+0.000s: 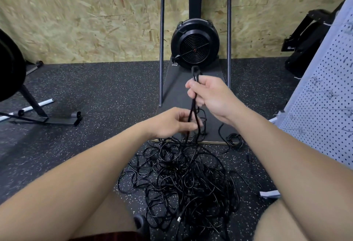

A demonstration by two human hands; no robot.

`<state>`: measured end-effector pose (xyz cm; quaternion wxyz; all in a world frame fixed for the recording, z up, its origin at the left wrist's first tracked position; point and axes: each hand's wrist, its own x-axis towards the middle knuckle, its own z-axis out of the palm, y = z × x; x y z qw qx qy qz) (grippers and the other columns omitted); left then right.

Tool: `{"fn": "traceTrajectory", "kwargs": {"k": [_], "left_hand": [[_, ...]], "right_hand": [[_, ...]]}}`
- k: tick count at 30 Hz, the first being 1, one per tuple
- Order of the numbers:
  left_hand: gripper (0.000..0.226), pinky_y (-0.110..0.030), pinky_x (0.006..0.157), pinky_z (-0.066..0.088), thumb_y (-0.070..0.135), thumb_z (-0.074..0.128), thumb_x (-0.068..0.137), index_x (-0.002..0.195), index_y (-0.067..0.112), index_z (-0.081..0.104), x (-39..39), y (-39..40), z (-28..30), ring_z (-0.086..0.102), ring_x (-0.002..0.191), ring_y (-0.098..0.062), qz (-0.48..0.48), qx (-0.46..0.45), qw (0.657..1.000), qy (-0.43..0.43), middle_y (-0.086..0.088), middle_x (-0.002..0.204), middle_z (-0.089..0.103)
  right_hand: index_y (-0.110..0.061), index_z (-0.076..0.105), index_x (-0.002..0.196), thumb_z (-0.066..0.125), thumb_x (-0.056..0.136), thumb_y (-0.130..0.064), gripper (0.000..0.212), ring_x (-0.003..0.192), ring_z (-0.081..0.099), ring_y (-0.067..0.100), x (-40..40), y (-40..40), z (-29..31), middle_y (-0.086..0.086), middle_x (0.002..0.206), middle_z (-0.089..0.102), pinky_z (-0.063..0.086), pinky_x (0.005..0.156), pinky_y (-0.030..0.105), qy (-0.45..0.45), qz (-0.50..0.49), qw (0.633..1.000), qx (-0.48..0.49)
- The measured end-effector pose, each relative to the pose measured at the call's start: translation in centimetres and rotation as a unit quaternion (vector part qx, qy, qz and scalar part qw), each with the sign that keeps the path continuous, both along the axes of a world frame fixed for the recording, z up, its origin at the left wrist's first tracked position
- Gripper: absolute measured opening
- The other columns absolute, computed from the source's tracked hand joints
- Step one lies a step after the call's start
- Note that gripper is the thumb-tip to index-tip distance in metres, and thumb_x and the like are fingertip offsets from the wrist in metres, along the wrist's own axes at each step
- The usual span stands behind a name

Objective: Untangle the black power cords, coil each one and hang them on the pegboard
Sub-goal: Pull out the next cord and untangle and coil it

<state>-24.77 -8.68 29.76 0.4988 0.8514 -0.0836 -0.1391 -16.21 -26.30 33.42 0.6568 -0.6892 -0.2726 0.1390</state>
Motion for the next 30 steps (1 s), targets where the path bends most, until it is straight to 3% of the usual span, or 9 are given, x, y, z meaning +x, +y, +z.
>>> {"fn": "traceTrajectory", "kwargs": {"k": [3,7,11,16,19,21,24,28,30], "left_hand": [[0.025,-0.058,0.112,0.054,0.014,0.060,0.113,0.123,-0.008,0.068,0.1,-0.2,0.5,0.076,0.118,-0.028,0.024,-0.028,0.999,0.014,-0.010,0.120,0.081],[0.021,-0.051,0.101,0.063,0.012,0.052,0.116,0.117,-0.006,0.063,0.0,-0.3,1.2,0.078,0.113,-0.034,0.052,-0.042,0.998,-0.012,-0.019,0.117,0.080],[0.020,-0.054,0.092,0.066,0.012,0.048,0.117,0.112,-0.003,0.059,0.9,0.2,2.0,0.081,0.100,-0.040,0.152,-0.079,0.982,-0.079,-0.026,0.108,0.077],[0.021,-0.057,0.085,0.067,0.012,0.048,0.117,0.109,-0.002,0.061,1.5,0.6,2.7,0.077,0.082,-0.035,0.227,-0.133,0.959,-0.108,-0.018,0.090,0.072],[0.020,-0.054,0.083,0.066,0.013,0.047,0.117,0.109,0.001,0.061,1.6,0.2,3.1,0.077,0.080,-0.033,0.242,-0.152,0.951,-0.116,-0.012,0.087,0.071],[0.019,-0.055,0.083,0.065,0.013,0.048,0.117,0.108,0.003,0.062,1.8,0.1,3.1,0.079,0.081,-0.033,0.258,-0.172,0.944,-0.114,-0.010,0.086,0.072],[0.017,-0.049,0.077,0.065,0.015,0.049,0.117,0.112,0.003,0.060,1.9,0.3,2.8,0.081,0.087,-0.036,0.274,-0.202,0.934,-0.108,-0.013,0.092,0.073],[0.026,-0.050,0.085,0.063,0.030,0.051,0.117,0.119,0.006,0.061,1.9,0.7,3.0,0.081,0.104,-0.037,0.270,-0.253,0.926,-0.073,-0.013,0.099,0.072],[0.029,-0.043,0.087,0.061,0.035,0.053,0.116,0.120,0.008,0.064,2.0,1.1,2.7,0.076,0.113,-0.033,0.238,-0.257,0.936,-0.036,-0.012,0.106,0.070]], "right_hand": [[-0.005,0.071,0.111,0.060,0.111,-0.023,0.021,0.059,0.040,0.015,0.3,0.2,0.2,0.006,0.087,0.069,0.040,0.059,0.029,0.018,-0.020,0.999,0.031],[-0.003,0.073,0.118,0.063,0.111,-0.034,0.034,0.066,0.055,0.017,0.5,-0.1,0.6,0.009,0.105,0.080,0.048,0.067,0.033,0.015,-0.040,0.999,0.029],[-0.028,0.080,0.109,0.055,0.108,-0.059,0.040,0.072,0.068,0.014,0.2,-1.1,0.0,-0.002,0.108,0.081,0.057,0.075,0.044,-0.065,-0.041,0.982,-0.174],[-0.013,0.075,0.118,0.069,0.105,-0.020,0.016,0.084,0.078,0.015,-1.0,-1.5,-2.6,0.007,0.110,0.081,0.062,0.076,0.037,-0.015,0.136,0.943,-0.303],[-0.017,0.070,0.130,0.078,0.100,-0.021,0.031,0.088,0.077,0.012,-1.8,-1.1,-4.7,-0.003,0.119,0.079,0.061,0.079,0.032,-0.007,0.192,0.925,-0.327],[-0.020,0.067,0.133,0.079,0.101,-0.032,0.036,0.087,0.076,0.014,-2.5,-0.6,-6.1,-0.005,0.116,0.078,0.061,0.082,0.036,0.000,0.194,0.918,-0.346],[-0.022,0.070,0.122,0.070,0.107,-0.033,0.018,0.079,0.073,0.013,-3.4,0.1,-6.7,0.003,0.105,0.079,0.062,0.085,0.047,-0.020,0.191,0.918,-0.347],[-0.021,0.074,0.112,0.063,0.111,-0.038,0.020,0.059,0.063,0.004,-4.1,0.5,-4.6,-0.003,0.074,0.075,0.050,0.062,0.026,-0.080,0.167,0.914,-0.360],[-0.021,0.074,0.109,0.062,0.111,-0.038,0.021,0.062,0.063,0.011,-4.1,0.5,-3.3,0.000,0.074,0.075,0.051,0.065,0.033,-0.102,0.136,0.925,-0.340]]}}
